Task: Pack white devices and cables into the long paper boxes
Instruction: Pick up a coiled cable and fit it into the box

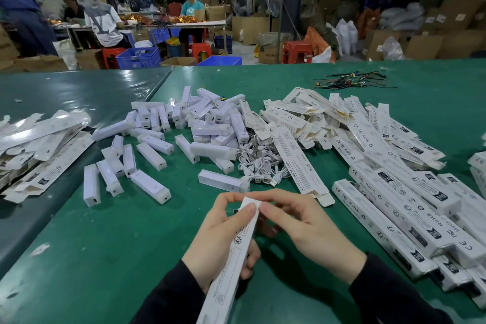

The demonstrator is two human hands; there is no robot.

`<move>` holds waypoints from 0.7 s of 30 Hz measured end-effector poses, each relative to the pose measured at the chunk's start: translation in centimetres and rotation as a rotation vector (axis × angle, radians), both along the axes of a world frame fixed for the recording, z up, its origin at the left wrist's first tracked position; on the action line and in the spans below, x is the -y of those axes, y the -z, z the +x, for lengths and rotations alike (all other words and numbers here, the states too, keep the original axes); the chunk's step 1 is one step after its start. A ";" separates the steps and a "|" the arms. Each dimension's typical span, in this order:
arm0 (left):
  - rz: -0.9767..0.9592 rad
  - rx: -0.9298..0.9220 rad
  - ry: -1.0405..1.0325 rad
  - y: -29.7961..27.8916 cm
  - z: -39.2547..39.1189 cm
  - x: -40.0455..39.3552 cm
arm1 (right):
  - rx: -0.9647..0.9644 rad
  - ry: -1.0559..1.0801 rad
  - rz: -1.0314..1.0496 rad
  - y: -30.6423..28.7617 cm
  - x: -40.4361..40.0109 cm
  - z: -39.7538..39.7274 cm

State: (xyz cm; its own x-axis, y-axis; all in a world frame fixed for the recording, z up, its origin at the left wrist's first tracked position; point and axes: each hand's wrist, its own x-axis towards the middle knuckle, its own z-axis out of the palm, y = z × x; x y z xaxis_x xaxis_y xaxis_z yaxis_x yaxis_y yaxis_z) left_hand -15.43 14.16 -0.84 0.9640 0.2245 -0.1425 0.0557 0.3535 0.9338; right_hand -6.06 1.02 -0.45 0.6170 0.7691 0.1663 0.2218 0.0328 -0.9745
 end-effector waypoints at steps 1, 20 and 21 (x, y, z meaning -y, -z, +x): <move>-0.013 0.012 0.005 -0.1 0.0 0.1 | -0.074 0.003 0.033 -0.1 -0.1 0.0; -0.394 -0.255 0.259 0.2 0.1 0.2 | 0.056 -0.103 -0.062 -1.0 1.0 0.8; -0.448 -0.270 0.346 -0.7 0.2 0.4 | -0.022 -0.182 -0.089 -1.2 1.3 0.8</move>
